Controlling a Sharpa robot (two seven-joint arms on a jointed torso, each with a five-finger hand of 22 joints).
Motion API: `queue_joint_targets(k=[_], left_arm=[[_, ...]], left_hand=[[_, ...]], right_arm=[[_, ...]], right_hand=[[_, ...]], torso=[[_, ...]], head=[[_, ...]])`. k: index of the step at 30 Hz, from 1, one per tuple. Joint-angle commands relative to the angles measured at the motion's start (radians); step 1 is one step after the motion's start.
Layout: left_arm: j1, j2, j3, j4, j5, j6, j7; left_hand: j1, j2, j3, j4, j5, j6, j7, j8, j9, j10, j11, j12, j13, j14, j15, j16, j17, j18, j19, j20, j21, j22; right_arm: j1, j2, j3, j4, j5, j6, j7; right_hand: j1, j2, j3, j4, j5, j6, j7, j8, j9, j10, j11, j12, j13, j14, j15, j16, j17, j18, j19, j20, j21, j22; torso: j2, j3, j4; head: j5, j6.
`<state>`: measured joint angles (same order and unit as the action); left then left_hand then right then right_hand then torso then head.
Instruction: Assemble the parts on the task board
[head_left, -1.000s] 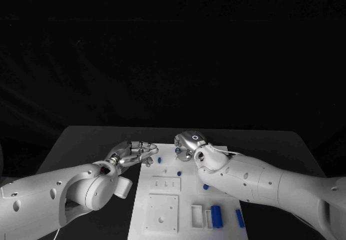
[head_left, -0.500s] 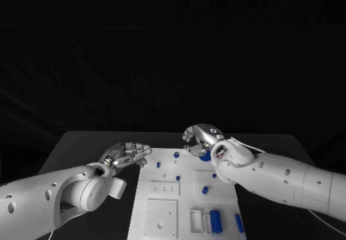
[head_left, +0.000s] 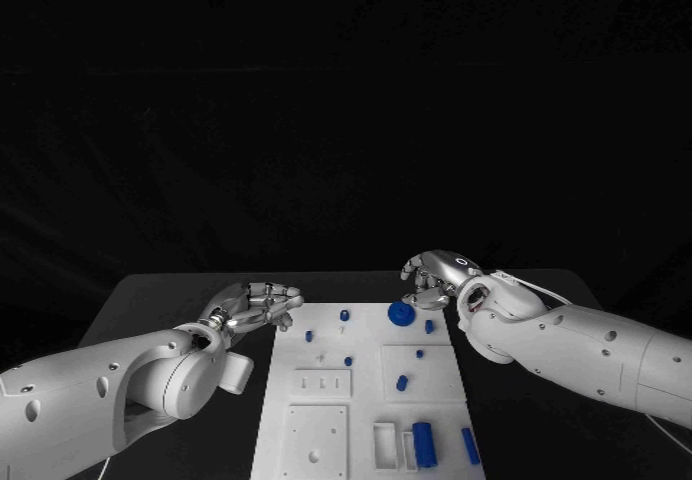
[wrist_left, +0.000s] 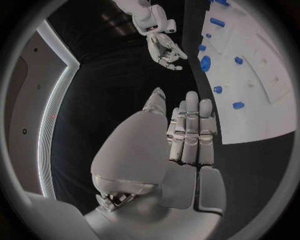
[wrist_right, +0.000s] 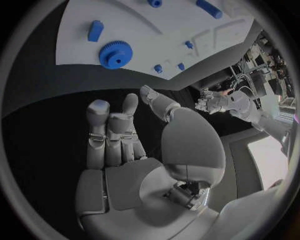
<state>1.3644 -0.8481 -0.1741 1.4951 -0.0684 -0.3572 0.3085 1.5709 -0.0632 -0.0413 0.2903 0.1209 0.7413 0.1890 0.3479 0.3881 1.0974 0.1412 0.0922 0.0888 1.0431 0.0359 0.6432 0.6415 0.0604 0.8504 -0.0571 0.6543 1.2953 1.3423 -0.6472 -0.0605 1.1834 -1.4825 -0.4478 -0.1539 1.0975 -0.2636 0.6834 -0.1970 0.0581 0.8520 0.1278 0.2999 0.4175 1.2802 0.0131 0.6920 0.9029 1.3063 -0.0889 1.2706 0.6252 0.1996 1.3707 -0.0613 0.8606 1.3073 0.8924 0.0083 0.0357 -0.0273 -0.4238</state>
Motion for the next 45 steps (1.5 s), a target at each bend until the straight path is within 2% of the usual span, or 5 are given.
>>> queue_joint_targets(k=[1, 2, 4, 17, 45], left_arm=[[0.001, 0.002, 0.001, 0.000, -0.008, 0.018, 0.014], [0.001, 0.004, 0.001, -0.002, -0.008, 0.019, 0.014], [0.001, 0.006, 0.001, -0.004, -0.008, 0.021, 0.013], [0.000, 0.015, 0.001, -0.016, -0.008, 0.034, 0.007], [0.000, 0.014, 0.001, -0.017, -0.009, 0.040, -0.005]], left_hand=[[-0.001, 0.007, -0.003, 0.001, -0.004, 0.002, -0.001, 0.005, -0.001, 0.000, 0.001, 0.001, 0.000, -0.005, 0.001, 0.005, -0.002, 0.034, -0.001, -0.004, 0.006, -0.001], [-0.001, 0.007, -0.003, 0.001, -0.004, 0.002, -0.001, 0.005, -0.002, -0.002, 0.001, -0.001, -0.001, -0.005, 0.001, 0.005, -0.002, 0.034, 0.000, -0.004, 0.007, -0.001], [-0.001, 0.008, -0.004, 0.001, -0.004, 0.001, -0.001, 0.005, -0.002, -0.004, 0.001, -0.002, -0.001, -0.005, 0.002, 0.005, -0.002, 0.034, 0.000, -0.004, 0.007, -0.002], [-0.003, 0.009, -0.005, 0.001, -0.005, -0.001, -0.002, 0.004, -0.003, -0.010, 0.002, -0.006, -0.003, -0.005, 0.002, 0.006, -0.003, 0.034, 0.000, -0.004, 0.008, -0.002], [-0.005, 0.008, -0.007, 0.001, -0.005, -0.006, 0.002, 0.001, -0.005, -0.015, 0.003, -0.010, -0.004, -0.006, 0.003, 0.007, -0.004, 0.034, 0.000, -0.004, 0.009, -0.004]], right_arm=[[-0.002, 0.008, 0.000, -0.019, -0.041, 0.067, 0.011], [-0.003, 0.013, 0.000, -0.029, -0.043, 0.072, 0.009], [-0.006, 0.028, -0.001, -0.054, -0.043, 0.083, 0.009], [-0.051, 0.101, -0.010, -0.166, -0.031, 0.114, 0.022], [-0.063, 0.139, -0.018, -0.241, 0.002, 0.152, 0.038]], right_hand=[[-0.013, -0.007, -0.004, 0.002, 0.001, -0.003, 0.012, -0.009, -0.004, -0.071, 0.012, 0.159, 0.155, -0.002, -0.005, 0.024, 0.022, 0.062, 0.026, -0.027, 0.023, 0.027], [-0.015, -0.008, -0.006, 0.002, 0.001, -0.011, 0.003, -0.015, -0.006, -0.082, 0.009, 0.218, 0.208, -0.002, 0.015, 0.040, 0.035, 0.062, 0.028, -0.030, 0.037, 0.028], [-0.022, -0.003, -0.003, 0.009, 0.003, -0.022, 0.022, -0.023, -0.011, -0.124, 0.021, 0.315, 0.298, -0.012, 0.009, 0.067, 0.066, 0.062, 0.024, -0.036, 0.069, 0.028], [-0.042, 0.004, -0.012, 0.013, 0.004, -0.043, 0.024, -0.032, -0.015, -0.137, 0.024, 0.410, 0.369, -0.029, 0.015, 0.093, 0.117, 0.062, 0.001, -0.046, 0.130, 0.025], [-0.045, 0.056, 0.011, 0.027, -0.005, -0.036, 0.020, -0.024, -0.011, -0.145, 0.020, 0.421, 0.371, -0.032, 0.011, 0.090, 0.137, 0.062, -0.015, -0.047, 0.154, 0.024]], torso=[[-0.001, 0.0087, -0.0080], [-0.001, 0.0080, -0.0074], [0.000, 0.0073, -0.0059], [-0.001, 0.0020, -0.0019], [-0.001, 0.0018, -0.0014]], head=[[-0.001, 0.004], [-0.001, 0.003], [-0.004, 0.002], [-0.016, -0.009], [0.002, -0.029]])
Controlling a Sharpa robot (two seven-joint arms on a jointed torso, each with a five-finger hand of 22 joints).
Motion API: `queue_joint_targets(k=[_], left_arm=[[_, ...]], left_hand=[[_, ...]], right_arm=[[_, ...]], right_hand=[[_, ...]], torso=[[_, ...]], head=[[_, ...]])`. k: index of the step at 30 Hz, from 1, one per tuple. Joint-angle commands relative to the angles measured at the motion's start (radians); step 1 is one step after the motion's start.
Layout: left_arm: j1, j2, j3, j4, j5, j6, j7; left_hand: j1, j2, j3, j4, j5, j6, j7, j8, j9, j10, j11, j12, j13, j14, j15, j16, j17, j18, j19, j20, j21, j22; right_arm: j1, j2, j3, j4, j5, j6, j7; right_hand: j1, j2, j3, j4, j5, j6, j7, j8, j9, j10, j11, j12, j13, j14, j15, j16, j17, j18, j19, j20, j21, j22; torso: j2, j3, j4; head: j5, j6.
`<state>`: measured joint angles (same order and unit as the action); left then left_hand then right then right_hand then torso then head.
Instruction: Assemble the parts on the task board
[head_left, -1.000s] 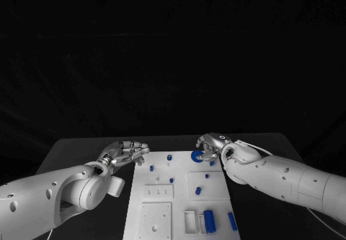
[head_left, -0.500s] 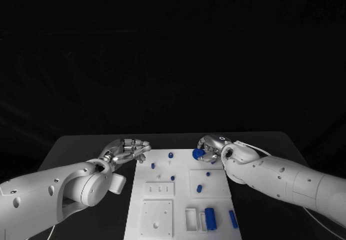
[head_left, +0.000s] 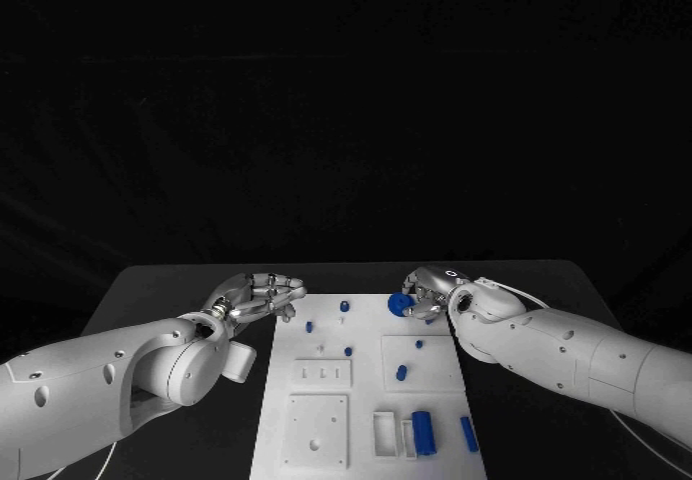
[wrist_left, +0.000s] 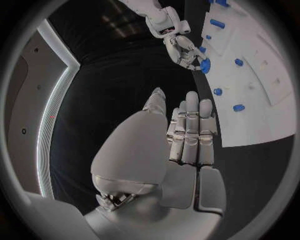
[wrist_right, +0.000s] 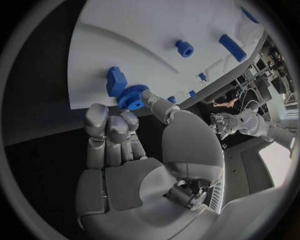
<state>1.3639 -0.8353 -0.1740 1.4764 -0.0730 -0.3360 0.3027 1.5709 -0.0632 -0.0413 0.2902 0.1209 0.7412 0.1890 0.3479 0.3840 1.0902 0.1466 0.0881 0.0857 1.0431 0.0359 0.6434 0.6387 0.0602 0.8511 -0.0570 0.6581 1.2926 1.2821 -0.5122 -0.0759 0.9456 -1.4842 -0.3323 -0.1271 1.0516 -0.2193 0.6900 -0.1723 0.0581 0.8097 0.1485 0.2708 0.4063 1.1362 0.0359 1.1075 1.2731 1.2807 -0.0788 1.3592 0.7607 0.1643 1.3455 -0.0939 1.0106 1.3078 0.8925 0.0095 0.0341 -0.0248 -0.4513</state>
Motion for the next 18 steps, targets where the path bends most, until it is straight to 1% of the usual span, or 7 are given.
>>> queue_joint_targets(k=[1, 3, 8, 11, 16, 18], left_arm=[[0.001, 0.001, 0.001, 0.001, -0.004, 0.018, 0.000], [0.001, 0.003, 0.001, 0.000, -0.004, 0.019, 0.000], [0.001, 0.005, 0.001, 0.001, -0.004, 0.020, -0.001], [0.001, 0.006, 0.001, 0.001, -0.004, 0.019, -0.003], [0.001, 0.013, 0.001, 0.000, -0.004, 0.021, -0.004], [0.001, 0.017, 0.001, -0.002, -0.004, 0.022, -0.004]], left_hand=[[-0.006, 0.008, -0.007, 0.001, -0.005, -0.006, 0.002, 0.001, -0.001, -0.008, -0.002, -0.006, -0.001, -0.006, 0.003, 0.007, -0.001, 0.034, -0.001, -0.004, 0.005, -0.001], [-0.006, 0.008, -0.007, 0.001, -0.005, -0.006, 0.002, 0.001, -0.001, -0.008, -0.002, -0.006, -0.001, -0.006, 0.003, 0.007, -0.001, 0.034, -0.001, -0.004, 0.005, -0.001], [-0.006, 0.007, -0.007, 0.001, -0.005, -0.006, 0.003, 0.001, -0.002, -0.008, -0.002, -0.006, -0.001, -0.006, 0.003, 0.007, -0.001, 0.034, -0.001, -0.004, 0.005, -0.001], [-0.006, 0.007, -0.007, 0.001, -0.005, -0.006, 0.003, 0.001, -0.002, -0.008, -0.002, -0.006, -0.001, -0.006, 0.003, 0.007, -0.001, 0.034, -0.001, -0.004, 0.005, -0.001], [-0.007, 0.008, -0.007, 0.001, -0.005, -0.007, 0.003, 0.001, -0.002, -0.009, -0.002, -0.006, -0.001, -0.006, 0.003, 0.007, -0.002, 0.034, -0.001, -0.004, 0.005, -0.001], [-0.007, 0.008, -0.007, 0.001, -0.005, -0.007, 0.002, 0.001, -0.002, -0.009, -0.002, -0.006, -0.001, -0.006, 0.003, 0.007, -0.002, 0.034, -0.001, -0.004, 0.005, -0.002]], right_arm=[[-0.003, 0.006, -0.003, -0.005, 0.004, 0.037, 0.010], [-0.004, 0.008, -0.007, -0.007, 0.006, 0.038, 0.011], [-0.008, 0.012, -0.010, -0.006, 0.009, 0.045, 0.013], [-0.008, 0.012, -0.011, -0.003, 0.009, 0.053, 0.008], [-0.009, 0.016, -0.013, -0.005, -0.008, 0.054, 0.001], [-0.009, 0.018, -0.016, -0.006, -0.014, 0.055, -0.002]], right_hand=[[0.000, 0.013, 0.005, 0.002, -0.005, 0.007, -0.001, 0.005, 0.001, -0.001, -0.003, 0.005, 0.001, -0.006, 0.001, 0.002, 0.002, 0.097, 0.010, -0.015, 0.005, 0.023], [0.000, 0.015, 0.005, 0.002, -0.005, 0.007, -0.001, 0.006, 0.001, -0.002, -0.003, 0.004, 0.000, -0.006, 0.001, 0.002, 0.003, 0.097, 0.010, -0.015, 0.006, 0.023], [-0.005, 0.016, 0.004, 0.002, -0.005, 0.011, -0.002, 0.009, 0.002, -0.002, -0.004, 0.006, 0.000, -0.006, 0.000, 0.001, 0.006, 0.097, 0.007, -0.014, 0.010, 0.023], [-0.010, 0.012, 0.002, 0.002, -0.005, 0.012, -0.003, 0.009, 0.003, -0.002, -0.005, 0.007, -0.001, -0.006, -0.001, 0.000, 0.009, 0.097, 0.006, -0.014, 0.013, 0.023], [-0.017, 0.006, -0.002, 0.003, -0.005, 0.014, -0.004, 0.012, 0.004, 0.003, -0.005, 0.013, 0.002, -0.005, -0.001, 0.000, 0.013, 0.097, 0.006, -0.014, 0.019, 0.023], [-0.016, 0.008, -0.002, 0.002, -0.005, 0.026, -0.006, 0.018, 0.007, 0.006, -0.007, 0.016, 0.002, -0.004, -0.003, 0.001, 0.017, 0.097, 0.005, -0.015, 0.024, 0.023]], torso=[[-0.001, 0.0008, -0.0002], [-0.001, 0.0011, -0.0002], [-0.001, 0.0010, -0.0007], [-0.001, 0.0013, -0.0014], [-0.001, 0.0008, -0.0003], [-0.001, 0.0008, -0.0019]], head=[[-0.001, -0.002], [-0.001, -0.003], [0.000, -0.005], [0.001, -0.005], [0.001, -0.006], [0.001, -0.007]])
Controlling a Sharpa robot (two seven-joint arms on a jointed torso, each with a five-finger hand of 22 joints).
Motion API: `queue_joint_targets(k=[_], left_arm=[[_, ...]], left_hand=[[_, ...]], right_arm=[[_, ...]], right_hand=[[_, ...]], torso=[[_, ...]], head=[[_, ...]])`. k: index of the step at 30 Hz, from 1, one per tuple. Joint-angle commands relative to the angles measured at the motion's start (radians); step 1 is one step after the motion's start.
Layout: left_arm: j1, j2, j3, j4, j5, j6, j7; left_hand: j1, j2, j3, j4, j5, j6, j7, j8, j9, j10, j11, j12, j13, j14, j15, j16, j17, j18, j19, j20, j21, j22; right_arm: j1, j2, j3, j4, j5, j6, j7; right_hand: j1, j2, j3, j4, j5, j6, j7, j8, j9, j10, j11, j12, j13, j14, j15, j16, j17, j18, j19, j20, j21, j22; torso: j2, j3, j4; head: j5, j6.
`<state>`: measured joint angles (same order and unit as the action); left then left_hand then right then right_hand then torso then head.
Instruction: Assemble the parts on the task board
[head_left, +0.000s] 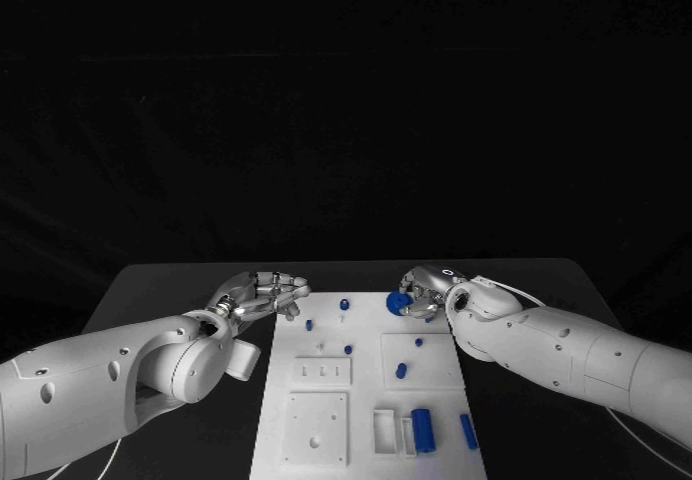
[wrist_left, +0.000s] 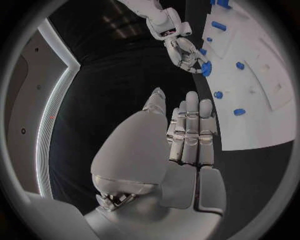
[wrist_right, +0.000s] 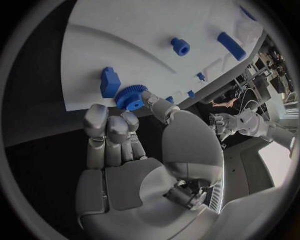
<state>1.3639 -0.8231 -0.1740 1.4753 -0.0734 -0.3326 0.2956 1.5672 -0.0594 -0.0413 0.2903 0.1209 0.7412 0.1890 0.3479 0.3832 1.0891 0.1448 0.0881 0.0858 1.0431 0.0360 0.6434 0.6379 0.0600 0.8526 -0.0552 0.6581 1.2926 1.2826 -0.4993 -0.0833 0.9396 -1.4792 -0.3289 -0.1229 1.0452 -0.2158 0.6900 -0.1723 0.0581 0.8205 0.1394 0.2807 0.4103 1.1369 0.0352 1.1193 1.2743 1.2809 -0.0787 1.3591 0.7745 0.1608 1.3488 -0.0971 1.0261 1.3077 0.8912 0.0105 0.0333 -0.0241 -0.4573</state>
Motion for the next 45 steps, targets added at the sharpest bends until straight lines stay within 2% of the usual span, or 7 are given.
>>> queue_joint_targets(k=[1, 8, 14, 21, 27, 36, 45], left_arm=[[0.001, 0.005, 0.001, -0.001, -0.004, 0.018, 0.003], [0.001, 0.004, 0.001, 0.000, -0.004, 0.019, 0.002], [0.001, 0.001, 0.001, 0.001, -0.004, 0.018, 0.001], [0.001, -0.002, 0.001, 0.001, -0.004, 0.018, -0.001], [0.001, -0.001, 0.001, 0.001, -0.004, 0.020, -0.002], [0.001, -0.001, 0.001, 0.001, -0.004, 0.019, -0.004], [0.001, -0.006, 0.001, 0.006, -0.010, 0.017, -0.007]], left_hand=[[-0.003, 0.004, -0.007, 0.001, -0.005, -0.007, 0.002, 0.001, -0.001, -0.008, 0.000, -0.006, -0.002, -0.006, 0.003, 0.007, -0.001, 0.034, -0.003, -0.005, 0.005, -0.002], [-0.003, 0.005, -0.006, 0.001, -0.005, -0.007, 0.002, 0.001, -0.001, -0.009, 0.000, -0.007, -0.002, -0.007, 0.003, 0.007, -0.001, 0.034, -0.003, -0.005, 0.005, -0.002], [-0.003, 0.005, -0.006, 0.001, -0.005, -0.007, 0.002, 0.001, -0.001, -0.010, 0.000, -0.008, -0.002, -0.007, 0.003, 0.007, -0.001, 0.034, -0.003, -0.005, 0.005, -0.002], [-0.002, 0.005, -0.006, 0.001, -0.005, -0.007, 0.002, 0.001, -0.001, -0.010, 0.000, -0.008, -0.002, -0.007, 0.003, 0.007, -0.001, 0.034, -0.003, -0.005, 0.005, -0.002], [-0.002, 0.004, -0.006, 0.000, -0.005, -0.007, 0.001, 0.001, -0.001, -0.011, 0.000, -0.008, -0.002, -0.007, 0.003, 0.007, -0.002, 0.034, -0.003, -0.005, 0.005, -0.002], [-0.001, 0.005, -0.006, 0.000, -0.005, -0.008, 0.001, 0.001, -0.002, -0.011, 0.000, -0.009, -0.002, -0.007, 0.003, 0.007, -0.002, 0.034, -0.003, -0.005, 0.006, -0.003], [0.000, 0.004, -0.005, 0.000, -0.005, -0.008, 0.001, 0.001, -0.002, -0.011, 0.000, -0.009, -0.002, -0.007, 0.003, 0.007, -0.002, 0.035, -0.004, -0.005, 0.006, -0.003]], right_arm=[[-0.010, 0.005, -0.009, 0.000, -0.023, 0.051, -0.008], [-0.012, 0.012, -0.019, -0.003, -0.068, 0.047, -0.036], [-0.014, 0.018, -0.026, -0.006, -0.088, 0.058, -0.053], [-0.016, 0.023, -0.032, -0.006, -0.121, 0.058, -0.072], [-0.019, 0.026, -0.046, 0.007, -0.163, 0.052, -0.097], [-0.027, 0.027, -0.059, 0.019, -0.211, 0.057, -0.124], [-0.034, 0.027, -0.063, 0.031, -0.231, 0.025, -0.133]], right_hand=[[-0.009, 0.004, -0.002, 0.002, -0.005, 0.016, 0.003, 0.009, 0.003, 0.006, -0.007, 0.005, 0.001, -0.004, -0.003, 0.000, 0.004, 0.101, 0.002, -0.012, 0.009, 0.023], [-0.012, 0.009, -0.001, 0.001, -0.006, 0.042, 0.000, 0.024, 0.010, 0.010, -0.010, 0.009, 0.001, -0.004, -0.006, -0.001, 0.011, 0.101, -0.001, -0.012, 0.018, 0.022], [-0.034, 0.002, -0.005, 0.018, -0.006, 0.059, -0.003, 0.033, 0.015, 0.013, -0.012, 0.012, 0.000, -0.002, -0.008, -0.003, 0.017, 0.101, -0.002, -0.011, 0.024, 0.021], [-0.038, 0.015, -0.003, 0.020, -0.006, 0.115, -0.021, 0.062, 0.030, 0.019, -0.029, 0.014, -0.003, -0.001, -0.024, -0.007, 0.025, 0.101, -0.008, -0.011, 0.033, 0.021], [-0.049, -0.005, -0.007, 0.024, -0.007, 0.126, -0.026, 0.066, 0.034, 0.019, -0.034, 0.011, -0.007, 0.001, -0.029, -0.011, 0.029, 0.101, -0.010, -0.009, 0.038, 0.020], [-0.047, -0.014, -0.002, 0.027, -0.008, 0.137, -0.030, 0.071, 0.038, 0.026, -0.038, 0.015, -0.006, 0.003, -0.032, -0.013, 0.033, 0.101, -0.010, -0.010, 0.041, 0.019], [-0.027, 0.023, 0.006, 0.001, -0.005, 0.167, -0.038, 0.082, 0.047, 0.096, -0.045, 0.084, 0.037, 0.005, -0.038, -0.007, 0.052, 0.101, -0.009, -0.010, 0.059, 0.022]], torso=[[0.001, -0.0004, -0.0011], [0.002, 0.0002, 0.0003], [0.001, 0.0004, 0.0015], [0.001, 0.0007, 0.0008], [0.000, 0.0005, 0.0000], [0.000, 0.0009, 0.0000], [0.000, -0.0007, -0.0052]], head=[[0.001, -0.002], [0.000, -0.004], [0.000, -0.007], [0.002, -0.009], [0.002, -0.012], [0.000, -0.014], [-0.004, -0.008]])
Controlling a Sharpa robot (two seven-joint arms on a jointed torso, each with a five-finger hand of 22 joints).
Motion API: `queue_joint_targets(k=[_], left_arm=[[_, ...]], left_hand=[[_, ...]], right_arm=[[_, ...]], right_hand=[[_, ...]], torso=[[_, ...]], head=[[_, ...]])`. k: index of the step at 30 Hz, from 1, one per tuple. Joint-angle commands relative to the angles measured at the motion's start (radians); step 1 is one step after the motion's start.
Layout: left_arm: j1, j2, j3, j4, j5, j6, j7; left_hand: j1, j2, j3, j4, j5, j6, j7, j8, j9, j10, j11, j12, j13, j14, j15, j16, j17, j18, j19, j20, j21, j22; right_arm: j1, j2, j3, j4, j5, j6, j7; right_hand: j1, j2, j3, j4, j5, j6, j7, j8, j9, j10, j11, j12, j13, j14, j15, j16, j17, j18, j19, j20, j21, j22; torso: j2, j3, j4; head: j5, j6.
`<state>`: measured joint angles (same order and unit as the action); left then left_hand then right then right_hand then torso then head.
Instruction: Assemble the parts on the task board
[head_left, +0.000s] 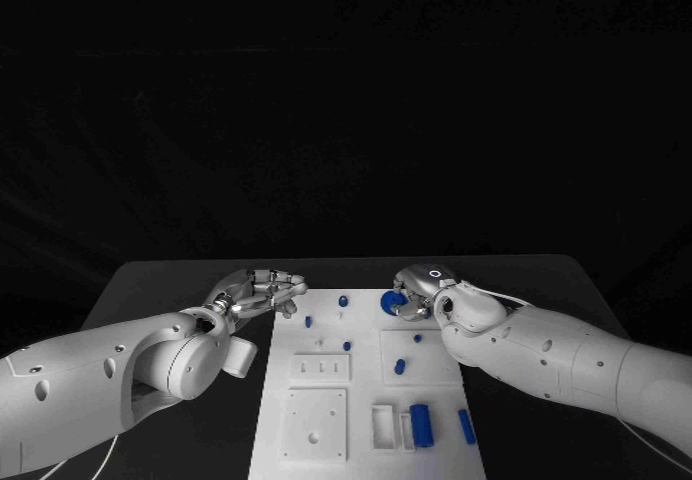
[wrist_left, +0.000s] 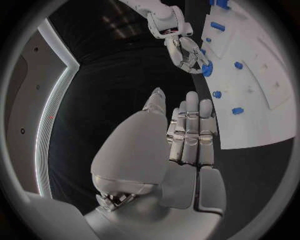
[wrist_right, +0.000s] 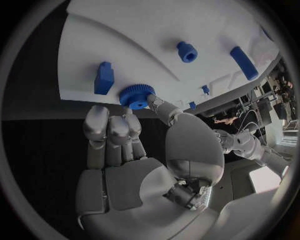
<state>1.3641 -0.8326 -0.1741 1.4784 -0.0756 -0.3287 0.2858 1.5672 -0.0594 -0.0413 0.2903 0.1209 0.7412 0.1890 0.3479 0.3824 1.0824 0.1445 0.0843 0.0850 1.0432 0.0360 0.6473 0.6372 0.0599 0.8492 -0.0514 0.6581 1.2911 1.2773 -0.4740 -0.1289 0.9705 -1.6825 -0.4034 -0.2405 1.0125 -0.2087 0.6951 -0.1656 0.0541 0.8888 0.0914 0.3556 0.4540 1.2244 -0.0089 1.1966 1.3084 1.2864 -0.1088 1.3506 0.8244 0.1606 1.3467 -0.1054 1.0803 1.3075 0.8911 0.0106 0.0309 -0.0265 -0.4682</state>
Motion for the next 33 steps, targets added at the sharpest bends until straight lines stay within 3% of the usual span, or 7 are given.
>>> queue_joint_targets(k=[1, 9, 11, 14, 23, 27, 33], left_arm=[[0.001, 0.004, 0.001, 0.003, -0.008, 0.012, 0.002], [0.001, 0.004, 0.001, -0.001, -0.008, 0.008, 0.003], [0.001, 0.002, 0.001, -0.001, -0.008, 0.006, 0.004], [0.001, -0.001, 0.001, 0.000, -0.008, 0.005, 0.005], [0.001, -0.004, 0.001, 0.001, -0.008, 0.001, 0.006], [0.001, -0.003, 0.001, 0.000, -0.008, 0.000, 0.006], [0.001, -0.006, 0.001, 0.001, -0.015, -0.004, 0.006]], left_hand=[[0.002, 0.004, -0.005, 0.000, -0.004, -0.007, 0.001, 0.001, -0.001, -0.005, 0.000, -0.005, -0.002, -0.007, 0.003, 0.004, -0.002, 0.035, 0.000, -0.009, 0.006, -0.001], [0.007, 0.004, -0.003, 0.000, -0.003, -0.007, 0.000, 0.002, -0.001, -0.006, 0.000, -0.006, -0.002, -0.007, 0.003, 0.004, -0.002, 0.035, 0.000, -0.009, 0.006, -0.002], [0.007, 0.004, -0.003, 0.000, -0.002, -0.007, 0.000, 0.002, -0.001, -0.006, 0.001, -0.007, -0.002, -0.007, 0.003, 0.004, -0.002, 0.035, 0.000, -0.009, 0.006, -0.002], [0.007, 0.004, -0.003, 0.000, -0.002, -0.007, 0.000, 0.002, -0.001, -0.007, 0.001, -0.007, -0.002, -0.007, 0.003, 0.004, -0.002, 0.035, 0.000, -0.009, 0.006, -0.002], [0.007, 0.004, -0.003, 0.000, -0.003, -0.007, 0.000, 0.002, -0.001, -0.008, 0.001, -0.008, -0.003, -0.007, 0.003, 0.004, -0.002, 0.035, 0.000, -0.009, 0.007, -0.002], [0.007, 0.004, -0.003, 0.000, -0.003, -0.007, 0.000, 0.002, -0.001, -0.008, 0.001, -0.008, -0.003, -0.007, 0.004, 0.005, -0.002, 0.035, 0.000, -0.009, 0.007, -0.003], [0.007, 0.004, -0.004, 0.000, -0.003, -0.007, 0.000, 0.002, -0.002, -0.009, 0.002, -0.008, -0.003, -0.007, 0.004, 0.005, -0.003, 0.035, 0.000, -0.009, 0.007, -0.003]], right_arm=[[-0.030, 0.001, -0.017, 0.003, -0.027, 0.091, -0.018], [-0.031, -0.010, -0.017, 0.034, -0.052, 0.023, -0.050], [-0.030, -0.019, -0.017, 0.052, -0.060, 0.006, -0.055], [-0.029, -0.033, -0.015, 0.083, -0.068, -0.013, -0.062], [-0.009, -0.054, 0.003, 0.169, -0.071, -0.082, -0.075], [-0.001, -0.053, 0.003, 0.203, -0.087, -0.092, -0.083], [0.001, -0.025, 0.003, 0.219, -0.076, -0.092, -0.072]], right_hand=[[0.005, 0.018, 0.000, -0.008, -0.001, 0.101, 0.009, 0.008, 0.004, 0.009, -0.001, 0.008, 0.003, -0.001, -0.008, 0.002, 0.003, 0.101, -0.008, -0.001, 0.006, 0.022], [0.004, 0.024, 0.003, -0.016, 0.001, 0.111, 0.007, 0.010, 0.006, 0.016, -0.004, 0.013, 0.006, 0.000, -0.010, 0.002, 0.009, 0.101, -0.009, 0.001, 0.012, 0.021], [0.001, 0.021, 0.003, -0.015, 0.001, 0.114, 0.006, 0.010, 0.006, 0.018, -0.004, 0.014, 0.007, 0.000, -0.010, 0.003, 0.011, 0.101, -0.008, 0.002, 0.014, 0.021], [0.000, 0.019, 0.005, -0.015, 0.001, 0.115, 0.005, 0.010, 0.007, 0.020, -0.005, 0.015, 0.007, 0.001, -0.011, 0.003, 0.012, 0.101, -0.008, 0.003, 0.015, 0.021], [0.002, 0.009, 0.016, -0.013, 0.001, 0.120, 0.004, 0.008, 0.007, 0.020, -0.006, 0.011, 0.004, 0.001, -0.012, 0.001, 0.017, 0.101, -0.007, 0.003, 0.018, 0.019], [0.005, 0.002, 0.023, -0.010, 0.001, 0.122, 0.003, 0.007, 0.007, 0.022, -0.007, 0.011, 0.003, 0.002, -0.013, 0.000, 0.019, 0.101, -0.006, 0.003, 0.020, 0.018], [0.005, -0.007, 0.031, -0.001, 0.001, 0.124, 0.003, 0.005, 0.008, 0.024, -0.007, 0.010, 0.002, 0.003, -0.013, -0.002, 0.023, 0.101, -0.004, 0.003, 0.021, 0.017]], torso=[[0.000, -0.0020, -0.0024], [0.000, -0.0074, 0.0002], [0.000, -0.0069, 0.0010], [0.001, -0.0028, -0.0001], [0.002, -0.0002, -0.0038], [0.002, 0.0011, -0.0029], [0.002, 0.0001, -0.0021]], head=[[-0.002, 0.006], [-0.006, 0.004], [-0.005, 0.004], [-0.002, 0.004], [0.006, 0.005], [0.007, 0.005], [0.012, 0.006]])
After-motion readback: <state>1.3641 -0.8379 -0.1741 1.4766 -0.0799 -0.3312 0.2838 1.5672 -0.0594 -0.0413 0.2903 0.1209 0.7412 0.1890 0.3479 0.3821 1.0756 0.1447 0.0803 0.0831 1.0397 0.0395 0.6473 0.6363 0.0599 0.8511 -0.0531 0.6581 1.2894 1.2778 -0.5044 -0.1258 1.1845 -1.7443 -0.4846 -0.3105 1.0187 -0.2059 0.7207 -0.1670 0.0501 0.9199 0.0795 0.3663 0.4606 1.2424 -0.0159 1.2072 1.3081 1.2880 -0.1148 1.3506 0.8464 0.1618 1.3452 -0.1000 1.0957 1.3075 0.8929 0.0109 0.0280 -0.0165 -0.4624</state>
